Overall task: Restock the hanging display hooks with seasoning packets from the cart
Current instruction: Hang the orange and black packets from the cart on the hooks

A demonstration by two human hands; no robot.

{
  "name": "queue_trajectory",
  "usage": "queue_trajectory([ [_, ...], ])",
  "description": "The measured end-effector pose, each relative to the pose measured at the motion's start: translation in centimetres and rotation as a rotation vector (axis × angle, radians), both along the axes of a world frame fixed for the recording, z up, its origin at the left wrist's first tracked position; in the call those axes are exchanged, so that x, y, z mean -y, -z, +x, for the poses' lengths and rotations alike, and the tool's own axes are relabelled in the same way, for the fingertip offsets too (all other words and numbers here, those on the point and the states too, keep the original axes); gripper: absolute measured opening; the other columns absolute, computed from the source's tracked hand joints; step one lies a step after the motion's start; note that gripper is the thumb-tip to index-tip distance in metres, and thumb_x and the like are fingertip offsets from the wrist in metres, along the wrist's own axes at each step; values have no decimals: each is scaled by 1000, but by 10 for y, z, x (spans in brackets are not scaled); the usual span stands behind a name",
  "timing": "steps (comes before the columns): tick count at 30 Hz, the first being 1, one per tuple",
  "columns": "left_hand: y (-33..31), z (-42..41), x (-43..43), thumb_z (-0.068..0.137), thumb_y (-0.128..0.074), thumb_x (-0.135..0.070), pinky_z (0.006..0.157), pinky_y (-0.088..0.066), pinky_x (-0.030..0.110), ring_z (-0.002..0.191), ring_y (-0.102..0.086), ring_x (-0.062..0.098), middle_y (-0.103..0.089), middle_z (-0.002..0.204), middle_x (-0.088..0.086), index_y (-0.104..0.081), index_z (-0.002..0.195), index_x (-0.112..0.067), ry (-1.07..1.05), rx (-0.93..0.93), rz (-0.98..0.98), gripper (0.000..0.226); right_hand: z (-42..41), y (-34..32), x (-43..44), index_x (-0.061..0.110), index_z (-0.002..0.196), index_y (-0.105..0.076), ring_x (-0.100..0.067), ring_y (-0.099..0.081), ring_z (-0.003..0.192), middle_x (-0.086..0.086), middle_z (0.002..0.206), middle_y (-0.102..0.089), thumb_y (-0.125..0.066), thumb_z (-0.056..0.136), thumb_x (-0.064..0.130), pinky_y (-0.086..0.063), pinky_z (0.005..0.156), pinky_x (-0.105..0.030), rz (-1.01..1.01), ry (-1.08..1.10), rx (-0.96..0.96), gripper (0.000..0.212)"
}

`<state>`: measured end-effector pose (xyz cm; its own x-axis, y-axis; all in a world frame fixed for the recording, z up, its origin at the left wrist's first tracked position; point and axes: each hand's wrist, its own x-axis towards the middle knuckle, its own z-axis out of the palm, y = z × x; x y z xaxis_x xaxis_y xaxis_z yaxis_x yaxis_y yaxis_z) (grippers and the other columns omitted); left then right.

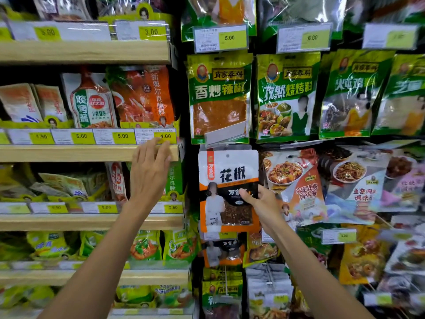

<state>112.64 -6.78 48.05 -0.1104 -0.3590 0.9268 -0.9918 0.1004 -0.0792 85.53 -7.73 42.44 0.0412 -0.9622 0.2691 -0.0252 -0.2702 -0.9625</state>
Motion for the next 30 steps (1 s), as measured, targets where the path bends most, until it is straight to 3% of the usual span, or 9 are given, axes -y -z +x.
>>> queue_trajectory([
  [4, 4, 3, 5, 101, -42, -16, 100, -36, 47, 116, -39, 32, -51, 124, 23, -53, 124, -1, 20, -6, -29, 30, 7, -9, 10, 13, 98, -69, -19, -64, 103, -6, 105, -71, -66, 90, 18, -50, 93, -38, 22, 21, 10, 11],
  [15, 6, 3, 10, 100, -42, -15, 102, -35, 48, 116, -39, 32, -52, 124, 23, -52, 125, -2, 13, -19, -39, 31, 13, -9, 35, 8, 108, -67, -22, -61, 111, -5, 108, -70, -66, 90, 18, -45, 97, -38, 120, 63, 33, 21],
  [19, 6, 3, 10, 100, -41, -16, 102, -34, 47, 115, -40, 32, -51, 124, 22, -52, 126, -2, 6, -7, -50, 31, 20, -7, 50, 0, 115, -62, -30, -58, 115, -15, 119, -65, -67, 89, 22, -42, 104, -49, 139, 119, -15, 34],
  [23, 4, 1, 7, 99, -45, -13, 103, -36, 48, 115, -42, 34, -52, 125, 23, -53, 125, -1, 6, -24, -32, 30, 26, -3, 51, 0, 136, -47, -30, -49, 127, -13, 136, -54, -64, 91, 30, -41, 105, -41, 120, 184, -115, 57],
  [26, 4, -6, 0, 97, -49, -9, 104, -36, 49, 117, -46, 38, -51, 128, 24, -53, 126, 1, 19, -94, -8, 31, 23, 8, 34, 2, 132, -47, -27, -53, 120, -10, 127, -57, -63, 92, 28, -45, 96, -35, -7, 311, -234, 51],
  [30, 20, -27, -18, 95, -51, -4, 105, -39, 46, 120, -48, 36, -54, 127, 23, -54, 125, 4, 22, -141, -76, 31, 16, 34, 4, 8, 131, -45, -19, -49, 116, 5, 114, -46, -64, 91, 24, -37, 90, -22, -136, 368, -280, 46],
])
